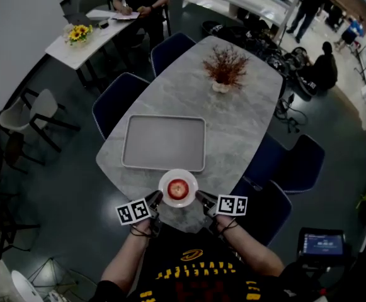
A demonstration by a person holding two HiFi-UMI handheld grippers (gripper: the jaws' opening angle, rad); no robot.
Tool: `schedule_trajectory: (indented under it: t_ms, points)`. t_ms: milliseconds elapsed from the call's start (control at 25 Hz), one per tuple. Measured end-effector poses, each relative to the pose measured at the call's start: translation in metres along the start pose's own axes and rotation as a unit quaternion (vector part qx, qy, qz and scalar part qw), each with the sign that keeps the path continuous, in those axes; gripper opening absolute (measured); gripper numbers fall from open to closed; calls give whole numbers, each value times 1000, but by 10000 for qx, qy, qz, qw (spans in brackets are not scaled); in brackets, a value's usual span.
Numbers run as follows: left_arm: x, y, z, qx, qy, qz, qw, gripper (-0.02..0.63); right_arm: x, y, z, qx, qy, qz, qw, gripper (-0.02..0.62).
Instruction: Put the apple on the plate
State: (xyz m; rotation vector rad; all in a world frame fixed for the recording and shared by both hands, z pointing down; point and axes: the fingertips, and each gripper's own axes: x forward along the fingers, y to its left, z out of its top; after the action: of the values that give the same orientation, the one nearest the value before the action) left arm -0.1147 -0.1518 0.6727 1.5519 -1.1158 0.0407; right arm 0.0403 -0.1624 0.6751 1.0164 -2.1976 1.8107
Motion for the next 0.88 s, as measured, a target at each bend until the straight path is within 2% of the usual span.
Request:
schedule_trajectory:
  t_ms: [240, 400, 640, 880]
  points:
    - [-5, -56, 28, -26, -429, -229, 9988, 37, -27, 29, 46, -212, -147, 361, 9990, 31]
    - [-4, -58, 53, 27, -627, -292, 9976, 37, -15, 42, 64, -304, -254, 522, 9978, 31]
    - [-3, -73, 67, -9, -590, -517, 9969, 37, -19, 55, 86, -282, -427, 524, 9973, 28]
    - [6, -68, 97, 35, -498, -733, 9961, 37, 0, 60, 99, -230, -566, 426, 9972, 28]
